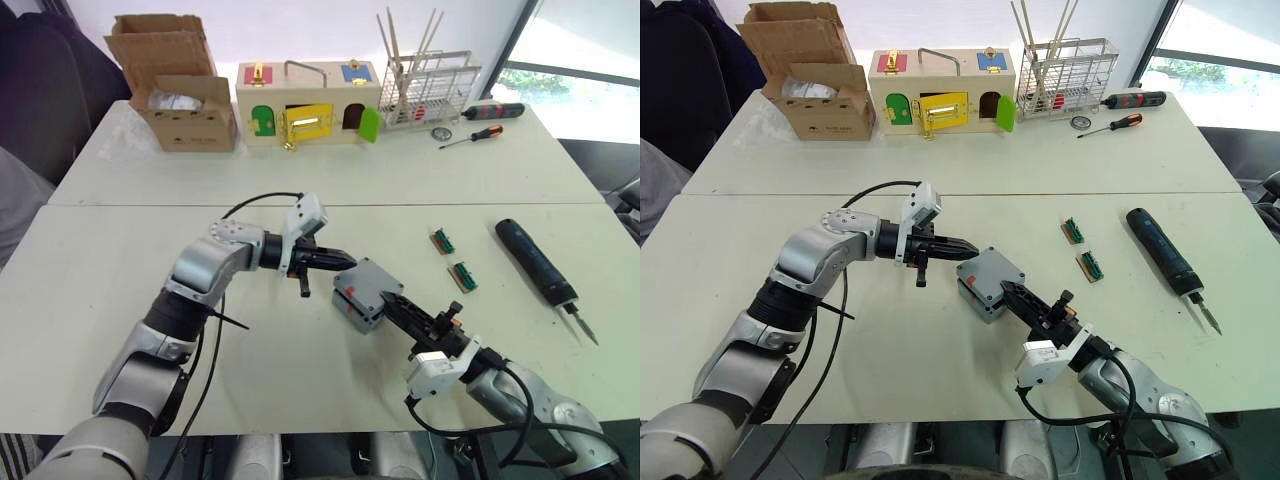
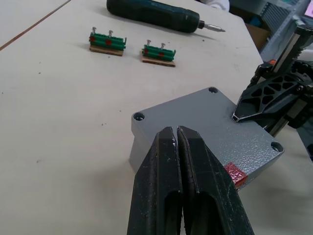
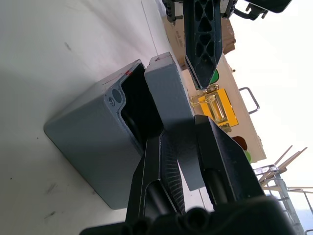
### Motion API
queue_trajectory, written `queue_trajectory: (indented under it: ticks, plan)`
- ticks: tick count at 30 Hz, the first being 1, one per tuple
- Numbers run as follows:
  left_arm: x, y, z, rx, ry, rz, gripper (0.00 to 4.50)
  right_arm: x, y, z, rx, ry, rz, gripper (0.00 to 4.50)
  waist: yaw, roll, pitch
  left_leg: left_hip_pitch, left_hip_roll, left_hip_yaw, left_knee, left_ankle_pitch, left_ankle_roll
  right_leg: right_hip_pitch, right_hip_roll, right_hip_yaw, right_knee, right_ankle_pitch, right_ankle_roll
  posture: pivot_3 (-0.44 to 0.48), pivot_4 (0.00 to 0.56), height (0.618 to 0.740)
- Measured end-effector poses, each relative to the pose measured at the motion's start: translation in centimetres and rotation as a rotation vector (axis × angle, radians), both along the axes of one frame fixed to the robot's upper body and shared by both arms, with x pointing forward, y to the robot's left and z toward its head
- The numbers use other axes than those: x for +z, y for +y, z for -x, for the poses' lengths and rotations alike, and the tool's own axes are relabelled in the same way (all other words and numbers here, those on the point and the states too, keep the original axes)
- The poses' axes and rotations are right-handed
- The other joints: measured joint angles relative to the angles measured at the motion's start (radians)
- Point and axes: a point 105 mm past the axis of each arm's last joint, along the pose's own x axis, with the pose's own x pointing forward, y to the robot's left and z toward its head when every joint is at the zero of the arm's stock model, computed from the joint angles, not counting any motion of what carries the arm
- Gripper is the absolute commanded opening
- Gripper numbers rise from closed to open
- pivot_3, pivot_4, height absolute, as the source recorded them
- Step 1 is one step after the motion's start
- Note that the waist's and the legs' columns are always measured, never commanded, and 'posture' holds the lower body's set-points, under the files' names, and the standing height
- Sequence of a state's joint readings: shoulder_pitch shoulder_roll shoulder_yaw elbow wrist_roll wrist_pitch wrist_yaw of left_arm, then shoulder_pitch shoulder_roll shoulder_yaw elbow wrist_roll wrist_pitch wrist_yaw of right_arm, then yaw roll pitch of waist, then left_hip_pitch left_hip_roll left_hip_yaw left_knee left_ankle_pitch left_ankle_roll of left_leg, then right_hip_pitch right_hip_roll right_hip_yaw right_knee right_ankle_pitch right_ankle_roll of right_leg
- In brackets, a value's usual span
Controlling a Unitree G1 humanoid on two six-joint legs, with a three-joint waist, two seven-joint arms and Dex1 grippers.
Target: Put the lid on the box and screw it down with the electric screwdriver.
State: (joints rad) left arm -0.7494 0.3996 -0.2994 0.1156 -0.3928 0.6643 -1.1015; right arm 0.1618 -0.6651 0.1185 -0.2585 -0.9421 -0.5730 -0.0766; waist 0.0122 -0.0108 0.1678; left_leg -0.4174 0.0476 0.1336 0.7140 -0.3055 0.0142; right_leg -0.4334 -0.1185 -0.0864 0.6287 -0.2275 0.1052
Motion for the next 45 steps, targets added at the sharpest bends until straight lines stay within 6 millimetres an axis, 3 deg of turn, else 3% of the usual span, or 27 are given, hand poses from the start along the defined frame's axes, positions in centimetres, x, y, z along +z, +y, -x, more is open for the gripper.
queue_trajectory:
  ticks: [37, 45]
  plan:
    - [-0.9, -1.8, 0.9, -0.078, -0.045, -0.044, 0.09, -0.7, -0.6, 1.4, -0.044, -0.046, 0.037, 0.1, 0.0, 0.0, 0.0, 0.002, 0.0, 0.0, 0.0, 0.0, 0.0, 0.002, 0.0, 0.0, 0.0, 0.0, 0.0, 0.0, 0.15, 0.728]
    - [-1.6, -2.4, 1.4, -0.125, -0.146, -0.104, 0.09, -1.0, -0.7, 1.5, -0.055, -0.04, 0.042, 0.1, 0.001, 0.0, -0.001, 0.006, 0.0, -0.001, 0.0, 0.0, 0.001, 0.007, 0.0, 0.0, -0.001, -0.001, -0.001, 0.0, 0.15, 0.728]
